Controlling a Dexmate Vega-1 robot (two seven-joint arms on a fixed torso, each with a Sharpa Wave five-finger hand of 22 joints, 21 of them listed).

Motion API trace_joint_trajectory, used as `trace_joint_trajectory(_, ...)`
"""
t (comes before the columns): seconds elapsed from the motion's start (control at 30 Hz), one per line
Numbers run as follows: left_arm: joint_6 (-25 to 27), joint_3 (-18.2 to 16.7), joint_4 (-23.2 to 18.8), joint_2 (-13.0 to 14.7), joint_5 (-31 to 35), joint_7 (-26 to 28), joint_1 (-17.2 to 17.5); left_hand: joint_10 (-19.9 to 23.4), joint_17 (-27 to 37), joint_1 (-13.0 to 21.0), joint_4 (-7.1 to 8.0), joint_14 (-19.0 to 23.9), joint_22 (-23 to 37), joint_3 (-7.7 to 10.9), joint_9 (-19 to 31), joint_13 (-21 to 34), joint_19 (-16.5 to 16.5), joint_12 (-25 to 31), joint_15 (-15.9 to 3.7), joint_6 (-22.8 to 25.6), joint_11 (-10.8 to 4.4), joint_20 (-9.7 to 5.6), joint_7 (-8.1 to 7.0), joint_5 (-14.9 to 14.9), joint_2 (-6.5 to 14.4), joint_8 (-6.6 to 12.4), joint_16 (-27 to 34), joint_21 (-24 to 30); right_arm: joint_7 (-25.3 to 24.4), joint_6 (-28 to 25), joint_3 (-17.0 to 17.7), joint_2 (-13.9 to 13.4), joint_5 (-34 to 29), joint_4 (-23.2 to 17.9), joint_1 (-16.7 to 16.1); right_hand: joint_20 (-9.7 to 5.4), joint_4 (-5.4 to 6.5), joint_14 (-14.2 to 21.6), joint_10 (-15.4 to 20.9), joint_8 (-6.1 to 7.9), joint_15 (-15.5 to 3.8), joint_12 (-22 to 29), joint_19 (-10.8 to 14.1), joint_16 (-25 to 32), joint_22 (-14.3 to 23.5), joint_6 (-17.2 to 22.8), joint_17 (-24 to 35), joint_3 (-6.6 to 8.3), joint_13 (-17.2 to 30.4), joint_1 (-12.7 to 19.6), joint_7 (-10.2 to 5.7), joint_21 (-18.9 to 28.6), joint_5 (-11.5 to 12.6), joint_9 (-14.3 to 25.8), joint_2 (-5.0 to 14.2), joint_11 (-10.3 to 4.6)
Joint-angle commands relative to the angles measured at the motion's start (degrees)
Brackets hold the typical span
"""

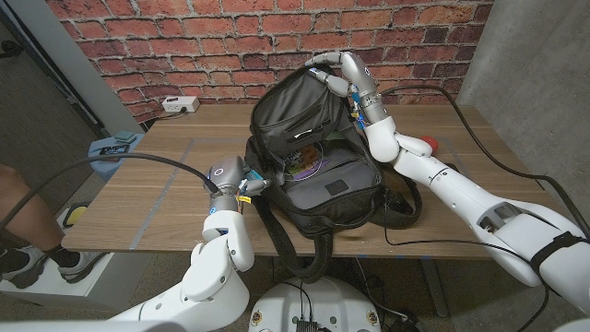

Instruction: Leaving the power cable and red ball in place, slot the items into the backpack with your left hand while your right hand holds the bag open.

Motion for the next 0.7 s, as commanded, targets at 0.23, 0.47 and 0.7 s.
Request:
trace_joint_trajectory(0.23, -1.5, 0.3, -2.1, 0.0, -8.4, 5.0, -0.8, 0.6, 0.1, 8.1, 0.07, 0.0, 0.0, -0.37, 0.3, 1.2, -0.2, 0.4, 0.35, 0.1, -0.03, 0.26, 0.54, 0.5, 8.5, 0.03, -0.2, 0.5, -0.4, -1.6, -0.7, 0.5, 1.3, 1.0, 0.1, -4.35, 0.19, 0.8, 0.6, 0.21, -6.46, -0.2, -0.6, 0.0, 0.2, 0.7, 0.2, -0.02, 0.2, 0.2, 0.11, -0.2, 0.3, 0.2, 0.42, 0.26)
trace_joint_trajectory(0.47, -3.3, 0.4, -2.8, -0.1, -12.7, 5.9, -1.9, 0.9, 0.2, 8.2, 0.02, 0.2, 0.0, -0.35, 0.4, 1.5, -0.2, 0.5, 0.22, 0.5, -0.1, 0.26, 0.57, 0.6, 8.6, 0.18, -0.2, 0.7, -0.5, -1.9, -0.9, 0.6, 1.6, 1.1, 0.1, -4.4, 0.16, 0.7, 0.5, 0.19, -6.47, -0.3, -0.5, -0.1, 0.2, 0.8, 0.2, -0.04, 0.2, 0.3, 0.1, -0.2, 0.3, 0.2, 0.38, 0.28)
trace_joint_trajectory(0.7, -4.4, 1.0, -3.6, 0.1, -16.3, 5.9, -3.3, 1.0, 0.3, 8.1, 0.04, 0.2, 0.0, -0.42, 0.4, 1.6, -0.3, 0.5, 0.26, 0.5, -0.13, 0.3, 0.61, 0.6, 8.7, 0.18, -0.1, 0.8, -0.2, -2.0, -1.1, 0.6, 1.8, 1.2, 0.2, -4.39, 0.16, 0.7, 0.6, 0.15, -6.45, -0.3, -0.5, -0.1, 0.2, 0.7, 0.2, -0.04, 0.2, 0.3, 0.14, -0.2, 0.3, 0.2, 0.4, 0.26)
